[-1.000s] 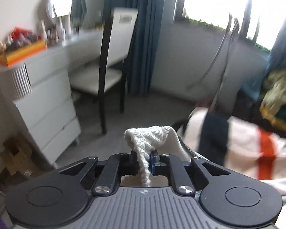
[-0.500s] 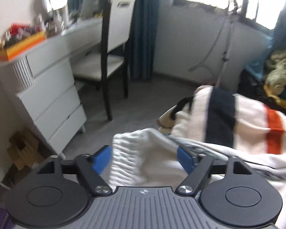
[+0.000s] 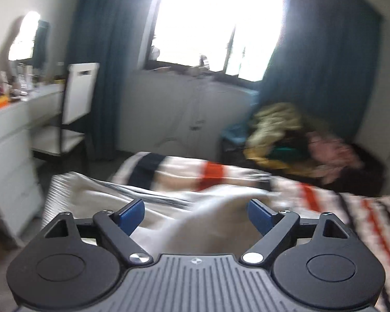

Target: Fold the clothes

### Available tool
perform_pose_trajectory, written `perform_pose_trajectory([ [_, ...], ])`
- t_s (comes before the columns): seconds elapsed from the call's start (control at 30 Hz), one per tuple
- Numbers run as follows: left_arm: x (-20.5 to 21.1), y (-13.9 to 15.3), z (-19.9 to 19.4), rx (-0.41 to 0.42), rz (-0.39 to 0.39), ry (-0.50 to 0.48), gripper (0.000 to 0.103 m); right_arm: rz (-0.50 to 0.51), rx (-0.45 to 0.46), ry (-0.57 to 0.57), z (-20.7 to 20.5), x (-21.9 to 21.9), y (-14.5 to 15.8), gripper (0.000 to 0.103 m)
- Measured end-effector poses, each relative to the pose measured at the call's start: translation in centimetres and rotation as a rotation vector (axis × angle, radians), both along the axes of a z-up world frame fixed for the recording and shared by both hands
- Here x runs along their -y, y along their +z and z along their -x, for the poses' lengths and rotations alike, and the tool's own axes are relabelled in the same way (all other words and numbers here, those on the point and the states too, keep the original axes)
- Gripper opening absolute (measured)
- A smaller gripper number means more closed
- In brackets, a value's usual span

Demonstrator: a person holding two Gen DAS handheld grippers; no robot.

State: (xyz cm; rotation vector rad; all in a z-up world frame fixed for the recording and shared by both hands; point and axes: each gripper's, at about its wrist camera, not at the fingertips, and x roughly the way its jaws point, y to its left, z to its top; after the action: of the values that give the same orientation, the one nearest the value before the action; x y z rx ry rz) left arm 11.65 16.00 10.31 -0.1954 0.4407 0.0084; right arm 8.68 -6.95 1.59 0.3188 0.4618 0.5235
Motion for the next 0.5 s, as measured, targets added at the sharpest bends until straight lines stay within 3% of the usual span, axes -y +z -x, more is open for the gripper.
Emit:
perform_pose_trajectory([
  [0.13,7.5,-0.9,5.0,0.049,-0.022,-0.089,0.089,0.064,0.092,-0.13,2.2,7.3,1.1,0.084],
  [0.27,13.1,-3.0,8.3,0.086,-0.038,-0.144,0.089,0.1,0.153,-0.238,3.8,13.0,0.2,0.084],
  [0.5,15.7,-7.4,9.7,0.109,-0.06,-0.163,0.089,0.065,0.19,-0.308,2.7,16.7,-5.4,0.084],
])
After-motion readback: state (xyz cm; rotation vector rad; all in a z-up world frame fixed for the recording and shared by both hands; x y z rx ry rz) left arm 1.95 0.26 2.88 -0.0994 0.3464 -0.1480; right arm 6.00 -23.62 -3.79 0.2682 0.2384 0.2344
